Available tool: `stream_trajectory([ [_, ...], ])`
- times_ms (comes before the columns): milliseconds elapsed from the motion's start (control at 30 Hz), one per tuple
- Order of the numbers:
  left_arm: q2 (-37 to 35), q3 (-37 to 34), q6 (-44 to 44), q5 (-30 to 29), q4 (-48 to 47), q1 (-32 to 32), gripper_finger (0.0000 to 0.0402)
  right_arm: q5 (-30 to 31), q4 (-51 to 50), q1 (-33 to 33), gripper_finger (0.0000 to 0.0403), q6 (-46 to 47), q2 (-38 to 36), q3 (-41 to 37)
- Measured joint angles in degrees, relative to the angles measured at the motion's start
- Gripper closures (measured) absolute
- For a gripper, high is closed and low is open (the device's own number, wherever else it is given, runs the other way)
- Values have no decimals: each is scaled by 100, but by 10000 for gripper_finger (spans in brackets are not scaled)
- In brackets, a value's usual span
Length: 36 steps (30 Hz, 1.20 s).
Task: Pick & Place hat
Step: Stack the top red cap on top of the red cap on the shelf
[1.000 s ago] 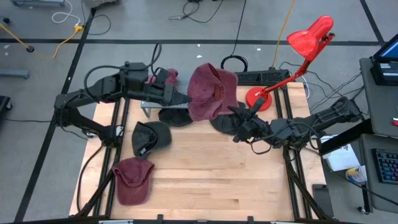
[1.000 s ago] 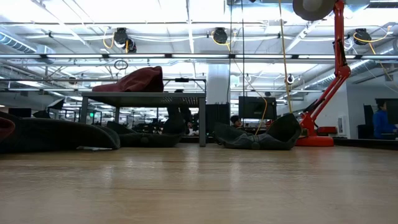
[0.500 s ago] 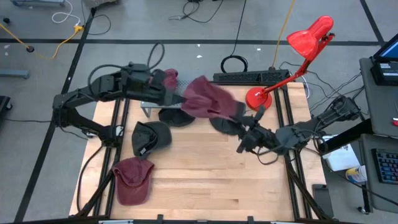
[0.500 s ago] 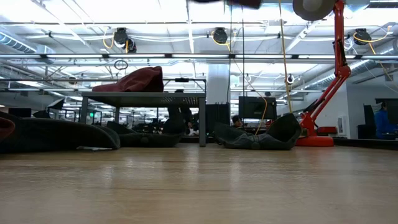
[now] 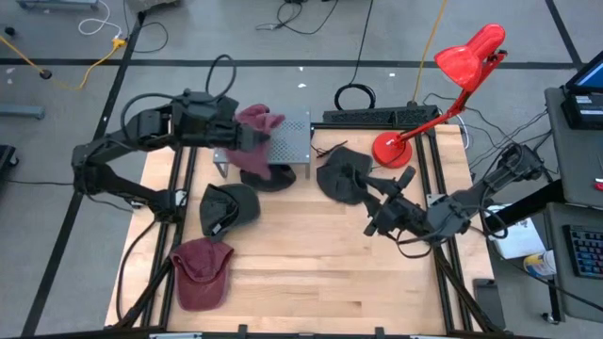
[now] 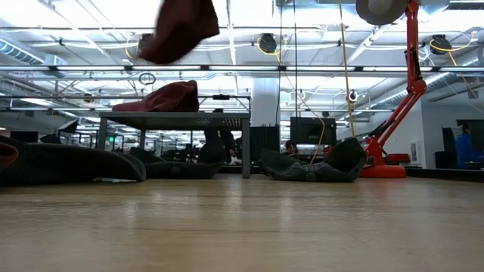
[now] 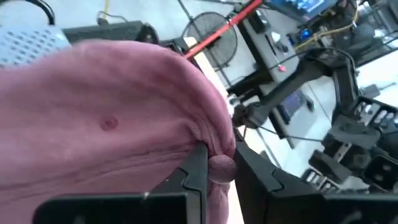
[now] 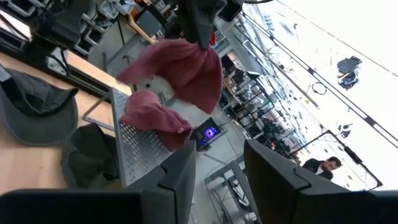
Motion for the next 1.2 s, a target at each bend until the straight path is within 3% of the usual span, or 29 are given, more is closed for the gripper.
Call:
stream_trajectory([
  [267,-106,2,1180,-1004,217,151,350,-13,-3,-259,273,-333,0,-4],
  [600,-124,2,4469,-2556,1914,81,350,-14,-4,-760,273,-451,0,-4],
  [800,-122,2,6268,-4088,2503,-134,350,-27,-4,-958,273,-404,0,-4],
  [967,-120,2,6604,-5749,2485,-165,350,-35,-4,-1072,273,-404,0,-4],
  [1200,-12,2,6732,-7022,2502,-167,350,-35,-1,-1184,273,-404,0,-4],
])
